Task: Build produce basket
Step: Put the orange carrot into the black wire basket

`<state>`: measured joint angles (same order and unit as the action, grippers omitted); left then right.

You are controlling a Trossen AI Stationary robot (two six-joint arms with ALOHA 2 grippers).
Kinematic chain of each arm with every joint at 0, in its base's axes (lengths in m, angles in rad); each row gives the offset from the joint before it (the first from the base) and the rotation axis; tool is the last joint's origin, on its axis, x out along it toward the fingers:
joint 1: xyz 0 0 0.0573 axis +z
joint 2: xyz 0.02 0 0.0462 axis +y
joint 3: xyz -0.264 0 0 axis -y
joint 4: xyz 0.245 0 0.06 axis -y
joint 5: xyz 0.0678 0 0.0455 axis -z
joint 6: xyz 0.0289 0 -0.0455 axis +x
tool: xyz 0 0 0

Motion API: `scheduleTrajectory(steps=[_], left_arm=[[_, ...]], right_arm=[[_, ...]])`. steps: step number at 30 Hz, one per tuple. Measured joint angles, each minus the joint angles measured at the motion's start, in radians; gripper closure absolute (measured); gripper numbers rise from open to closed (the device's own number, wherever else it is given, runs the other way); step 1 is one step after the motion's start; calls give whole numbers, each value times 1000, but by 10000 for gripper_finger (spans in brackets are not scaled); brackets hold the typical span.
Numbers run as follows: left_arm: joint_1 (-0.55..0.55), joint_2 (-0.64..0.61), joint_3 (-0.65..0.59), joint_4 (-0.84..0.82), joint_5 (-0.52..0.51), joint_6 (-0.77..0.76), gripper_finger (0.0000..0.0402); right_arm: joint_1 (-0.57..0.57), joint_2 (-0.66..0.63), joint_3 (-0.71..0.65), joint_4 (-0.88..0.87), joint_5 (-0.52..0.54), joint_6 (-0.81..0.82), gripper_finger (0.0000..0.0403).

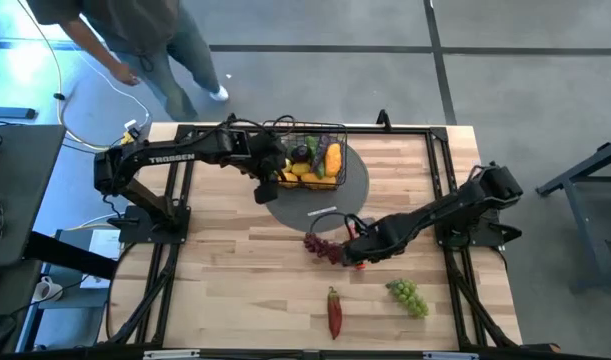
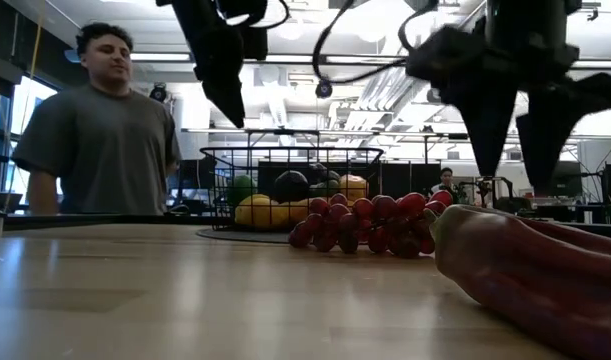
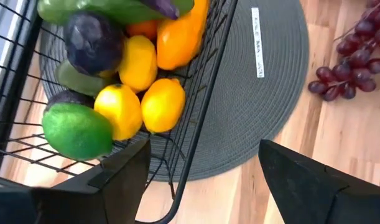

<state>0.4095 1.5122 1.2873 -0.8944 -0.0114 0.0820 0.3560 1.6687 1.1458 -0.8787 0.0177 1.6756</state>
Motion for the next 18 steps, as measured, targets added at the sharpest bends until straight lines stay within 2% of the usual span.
scheduleTrajectory(steps=[12,18], left_arm=[[0,-117,0,-35,-2,-27,112],[0,-168,0,-72,-10,-53,112]], right_arm=[[1,151,0,58,0,4,193],[1,192,0,71,-1,27,252]])
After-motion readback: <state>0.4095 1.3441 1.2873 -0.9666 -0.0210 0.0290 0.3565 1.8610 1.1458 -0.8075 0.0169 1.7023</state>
